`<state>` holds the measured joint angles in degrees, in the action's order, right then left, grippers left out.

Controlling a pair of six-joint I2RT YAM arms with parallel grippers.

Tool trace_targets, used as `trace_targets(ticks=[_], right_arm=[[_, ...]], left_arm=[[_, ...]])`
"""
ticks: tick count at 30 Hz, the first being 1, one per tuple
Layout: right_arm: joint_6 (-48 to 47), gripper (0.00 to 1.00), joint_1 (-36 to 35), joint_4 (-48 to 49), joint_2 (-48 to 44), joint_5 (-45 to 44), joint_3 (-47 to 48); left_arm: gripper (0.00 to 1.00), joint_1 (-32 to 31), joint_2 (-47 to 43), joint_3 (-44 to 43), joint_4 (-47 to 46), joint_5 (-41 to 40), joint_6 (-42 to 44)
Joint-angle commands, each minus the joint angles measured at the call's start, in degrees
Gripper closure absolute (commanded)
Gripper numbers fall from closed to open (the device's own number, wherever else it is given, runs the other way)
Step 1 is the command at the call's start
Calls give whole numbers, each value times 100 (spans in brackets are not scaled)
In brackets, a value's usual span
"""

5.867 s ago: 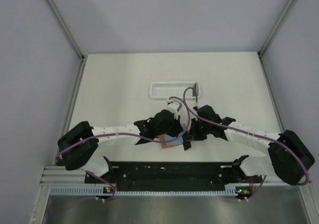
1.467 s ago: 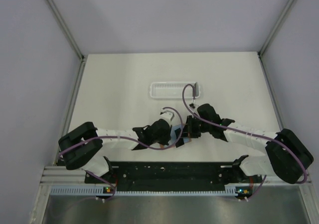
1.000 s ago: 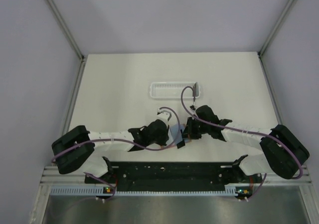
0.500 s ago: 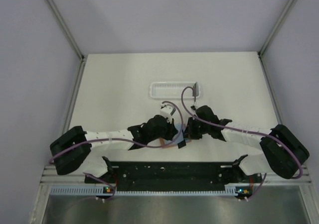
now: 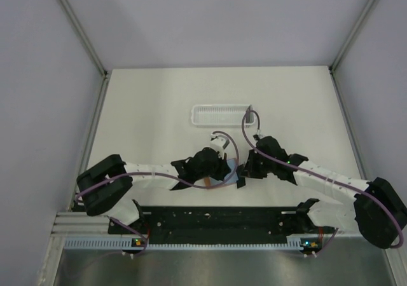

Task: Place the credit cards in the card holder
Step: Open the card holder at the center of the board.

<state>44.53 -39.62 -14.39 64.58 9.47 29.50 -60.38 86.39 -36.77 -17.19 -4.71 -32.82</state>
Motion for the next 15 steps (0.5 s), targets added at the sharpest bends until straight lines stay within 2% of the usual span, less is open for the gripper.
trace_targets(ticks=[1, 15], right_arm=[[-120, 100, -2, -91, 230, -104, 39], [-111, 100, -2, 112, 450, -25, -75]], left_arm=[[100, -18, 124, -216, -355, 76, 56], [100, -9, 633, -225, -645, 304, 83]])
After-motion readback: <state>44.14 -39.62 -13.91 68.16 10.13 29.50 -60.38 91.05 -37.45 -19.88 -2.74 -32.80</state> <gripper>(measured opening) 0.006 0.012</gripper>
